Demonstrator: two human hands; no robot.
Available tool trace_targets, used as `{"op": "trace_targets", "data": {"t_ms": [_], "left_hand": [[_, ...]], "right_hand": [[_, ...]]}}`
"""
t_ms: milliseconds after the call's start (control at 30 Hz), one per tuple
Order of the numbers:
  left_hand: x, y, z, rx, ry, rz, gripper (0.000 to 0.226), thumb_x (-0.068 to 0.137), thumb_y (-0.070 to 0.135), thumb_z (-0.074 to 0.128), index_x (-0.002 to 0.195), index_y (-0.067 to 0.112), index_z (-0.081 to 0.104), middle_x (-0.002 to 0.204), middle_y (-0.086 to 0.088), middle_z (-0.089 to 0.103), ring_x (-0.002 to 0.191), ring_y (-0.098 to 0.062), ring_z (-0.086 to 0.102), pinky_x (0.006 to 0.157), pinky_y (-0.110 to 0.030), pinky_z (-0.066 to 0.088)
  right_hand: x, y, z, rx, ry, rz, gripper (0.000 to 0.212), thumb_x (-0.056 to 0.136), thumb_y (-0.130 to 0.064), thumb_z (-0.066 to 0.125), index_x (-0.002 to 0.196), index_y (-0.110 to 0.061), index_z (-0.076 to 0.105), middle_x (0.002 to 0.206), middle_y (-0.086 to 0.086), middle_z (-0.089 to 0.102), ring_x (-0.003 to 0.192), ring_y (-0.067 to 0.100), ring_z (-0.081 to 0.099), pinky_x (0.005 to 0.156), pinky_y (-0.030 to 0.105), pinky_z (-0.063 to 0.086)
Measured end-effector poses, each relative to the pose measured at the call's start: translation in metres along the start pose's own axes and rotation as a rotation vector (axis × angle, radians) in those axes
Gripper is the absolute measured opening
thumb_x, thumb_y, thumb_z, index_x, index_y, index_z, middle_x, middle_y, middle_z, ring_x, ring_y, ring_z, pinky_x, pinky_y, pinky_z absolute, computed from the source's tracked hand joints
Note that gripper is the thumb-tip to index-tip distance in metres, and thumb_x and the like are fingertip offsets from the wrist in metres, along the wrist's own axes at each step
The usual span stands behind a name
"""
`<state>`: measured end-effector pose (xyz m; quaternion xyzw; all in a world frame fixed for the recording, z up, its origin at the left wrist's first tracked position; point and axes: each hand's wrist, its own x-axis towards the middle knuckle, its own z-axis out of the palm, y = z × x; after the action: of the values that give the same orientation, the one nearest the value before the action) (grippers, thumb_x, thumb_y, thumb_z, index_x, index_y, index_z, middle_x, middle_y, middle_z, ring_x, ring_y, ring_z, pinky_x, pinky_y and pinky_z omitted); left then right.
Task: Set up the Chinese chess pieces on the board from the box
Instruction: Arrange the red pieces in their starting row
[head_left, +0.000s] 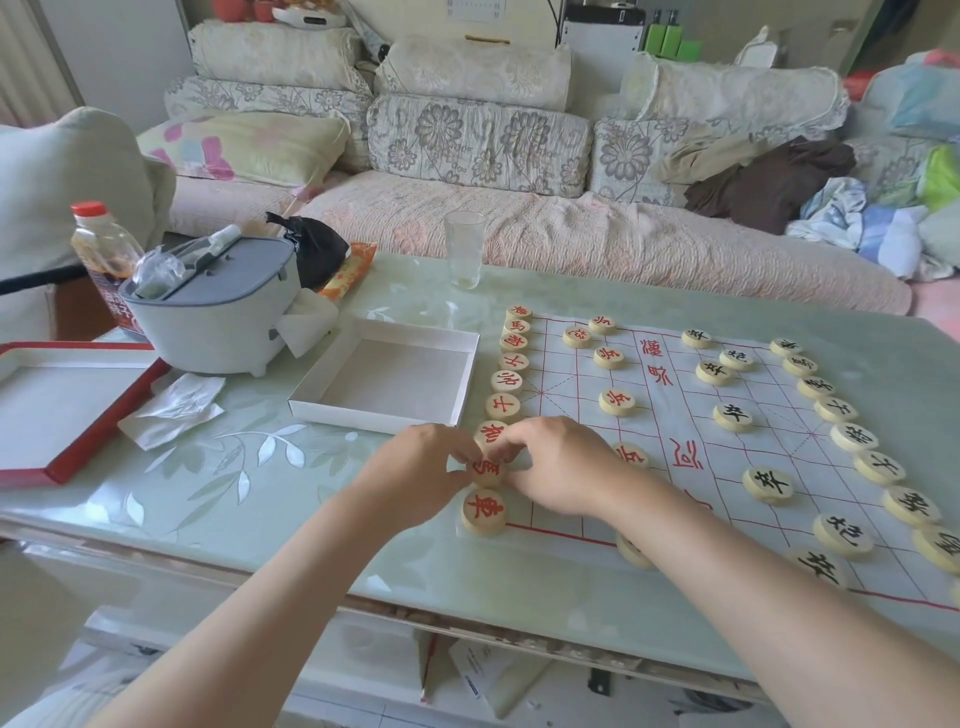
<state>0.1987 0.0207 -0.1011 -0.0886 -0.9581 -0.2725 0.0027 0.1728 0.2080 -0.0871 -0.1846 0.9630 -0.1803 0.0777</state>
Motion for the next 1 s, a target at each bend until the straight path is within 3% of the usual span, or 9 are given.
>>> {"op": "trace_targets", "data": {"t_ms": [100, 367, 500, 633, 767, 1000], "left_hand": [[0.001, 0.003, 0.002, -0.018, -0.002, -0.013, 0.021, 0.079, 0.029, 0.074, 0.097, 0.038, 0.067, 0.101, 0.016, 0.065, 0.078, -0.006, 0.053, 0.079, -0.028, 0.051], [0.01, 0.002, -0.013, 0.031, 0.038, 0.041, 0.019, 0.087, 0.025, 0.065, 0.105, 0.034, 0.066, 0.103, 0.014, 0.063, 0.085, -0.007, 0.055, 0.079, -0.024, 0.049], [0.023, 0.005, -0.015, 0.092, 0.092, 0.054, 0.02, 0.09, 0.025, 0.06, 0.105, 0.035, 0.067, 0.1, 0.013, 0.06, 0.092, -0.01, 0.057, 0.079, -0.028, 0.05], [0.034, 0.01, -0.004, 0.204, 0.031, 0.047, 0.023, 0.094, 0.031, 0.053, 0.112, 0.034, 0.066, 0.109, 0.009, 0.064, 0.1, -0.017, 0.059, 0.081, -0.032, 0.051], [0.041, 0.012, -0.002, 0.309, -0.024, 0.018, 0.026, 0.096, 0.031, 0.046, 0.113, 0.037, 0.064, 0.109, 0.007, 0.066, 0.099, -0.019, 0.06, 0.077, -0.032, 0.053], [0.044, 0.015, -0.004, 0.268, 0.003, 0.021, 0.03, 0.097, 0.032, 0.048, 0.124, 0.039, 0.058, 0.116, 0.006, 0.065, 0.105, -0.02, 0.059, 0.072, -0.027, 0.043]], "right_hand": [[0.002, 0.001, 0.0, 0.011, -0.01, 0.012, 0.027, 0.085, -0.034, 0.067, 0.11, -0.044, 0.068, 0.113, -0.02, 0.066, 0.105, 0.01, 0.06, 0.09, 0.033, 0.051], [0.009, 0.011, -0.021, 0.028, 0.057, 0.011, 0.024, 0.087, -0.027, 0.066, 0.107, -0.04, 0.066, 0.105, -0.019, 0.066, 0.1, 0.009, 0.061, 0.085, 0.031, 0.051], [0.02, 0.014, -0.023, -0.02, 0.084, 0.01, 0.027, 0.09, -0.029, 0.066, 0.116, -0.038, 0.063, 0.111, -0.016, 0.065, 0.104, 0.012, 0.06, 0.08, 0.029, 0.046], [0.027, 0.012, -0.014, -0.048, 0.079, -0.014, 0.032, 0.091, -0.028, 0.063, 0.121, -0.038, 0.063, 0.118, -0.014, 0.066, 0.109, 0.013, 0.06, 0.085, 0.031, 0.048], [0.031, 0.013, -0.007, -0.05, 0.089, -0.018, 0.03, 0.089, -0.023, 0.063, 0.115, -0.037, 0.066, 0.116, -0.014, 0.067, 0.108, 0.013, 0.061, 0.088, 0.032, 0.049], [0.035, 0.017, -0.007, 0.002, 0.091, 0.011, 0.026, 0.082, -0.036, 0.072, 0.106, -0.039, 0.063, 0.101, -0.016, 0.065, 0.094, 0.009, 0.06, 0.082, 0.031, 0.05]]}}
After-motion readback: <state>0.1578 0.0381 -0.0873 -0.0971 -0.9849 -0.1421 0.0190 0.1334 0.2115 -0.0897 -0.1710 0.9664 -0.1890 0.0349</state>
